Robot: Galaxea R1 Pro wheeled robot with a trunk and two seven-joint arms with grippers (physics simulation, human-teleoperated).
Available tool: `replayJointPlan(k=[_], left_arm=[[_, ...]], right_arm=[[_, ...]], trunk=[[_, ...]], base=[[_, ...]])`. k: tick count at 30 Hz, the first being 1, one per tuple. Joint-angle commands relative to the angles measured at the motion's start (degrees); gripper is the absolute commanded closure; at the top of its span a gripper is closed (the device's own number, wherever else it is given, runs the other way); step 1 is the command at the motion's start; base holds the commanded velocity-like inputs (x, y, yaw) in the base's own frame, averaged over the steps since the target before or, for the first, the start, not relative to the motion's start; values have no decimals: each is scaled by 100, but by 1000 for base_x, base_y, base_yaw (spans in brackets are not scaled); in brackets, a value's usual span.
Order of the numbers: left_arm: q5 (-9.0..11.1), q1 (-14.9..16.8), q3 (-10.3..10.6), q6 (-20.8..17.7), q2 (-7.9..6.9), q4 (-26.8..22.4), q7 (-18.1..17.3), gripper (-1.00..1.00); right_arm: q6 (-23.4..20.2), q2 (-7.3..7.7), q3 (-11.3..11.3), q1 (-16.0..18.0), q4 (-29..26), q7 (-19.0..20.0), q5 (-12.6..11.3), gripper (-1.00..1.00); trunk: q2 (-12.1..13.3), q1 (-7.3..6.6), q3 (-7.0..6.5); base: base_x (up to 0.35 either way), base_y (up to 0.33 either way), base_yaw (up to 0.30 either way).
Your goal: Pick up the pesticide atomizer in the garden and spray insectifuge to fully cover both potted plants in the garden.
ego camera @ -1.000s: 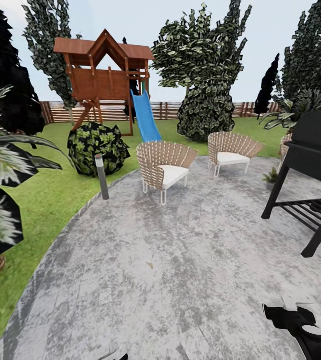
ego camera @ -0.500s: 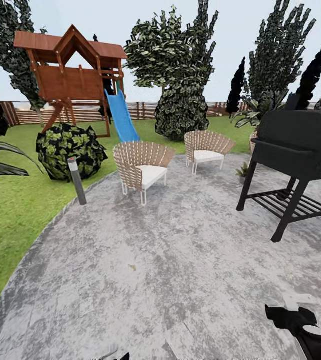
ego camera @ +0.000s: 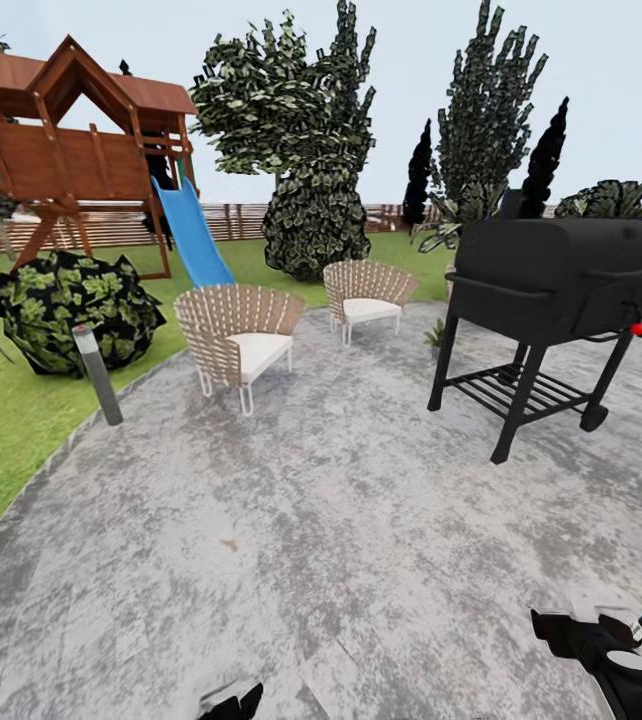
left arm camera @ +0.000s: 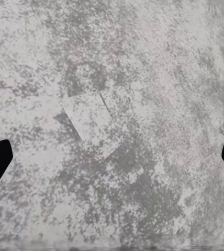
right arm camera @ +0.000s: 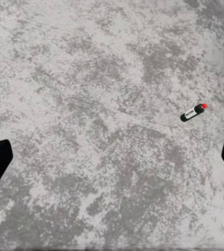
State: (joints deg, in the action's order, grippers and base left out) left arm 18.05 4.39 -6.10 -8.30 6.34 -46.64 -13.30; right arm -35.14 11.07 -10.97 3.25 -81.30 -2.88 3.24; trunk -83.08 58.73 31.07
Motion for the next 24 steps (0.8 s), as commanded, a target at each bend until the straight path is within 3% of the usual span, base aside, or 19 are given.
replayJointPlan(k=[1,3,4,8,11,15,17,21,24], left_arm=[[-14,0,10,-10,1,0,-22,-100],[-42,0,126,-12,10,-44,-25,-100],[-50,0,287,-16,12,-66,10,-100],[12,0,1228,-28,-7,-61,509,-100],[200,0,1431,-27,-1,-94,759,-100],[705,0,1500,-164,-35,-425,842,-100],[860,84,1509,-565,-45,-713,847,-100],[947,742,1514,-2177,-44,-1382,887,-100],[960,1249,1523,-2740,-14,-1621,1047,-100]], right_arm=[[-2,0,-2,0,0,-1,1,-100],[-7,0,-7,0,-2,-1,1,-100],[-8,0,-7,0,-1,-2,1,-100],[-10,0,-10,0,-2,-2,1,-100],[-11,0,-10,0,-4,-2,1,-100],[-42,12,-38,0,-19,-2,1,-100],[-142,31,-78,3,-28,-2,1,-100],[-653,119,-109,198,-34,-1,1,-100],[-1082,142,-111,496,-28,-12,-4,-100]], trunk=[[0,0,0],[0,0,0],[0,0,0],[0,0,0],[0,0,0],[0,0,0],[0,0,0],[0,0,0],[0,0,0]], base=[[0,0,-296],[0,0,-296],[0,0,-296],[0,0,-296],[0,0,-296],[0,0,-296],[0,0,-296],[0,0,-296],[0,0,-296]])
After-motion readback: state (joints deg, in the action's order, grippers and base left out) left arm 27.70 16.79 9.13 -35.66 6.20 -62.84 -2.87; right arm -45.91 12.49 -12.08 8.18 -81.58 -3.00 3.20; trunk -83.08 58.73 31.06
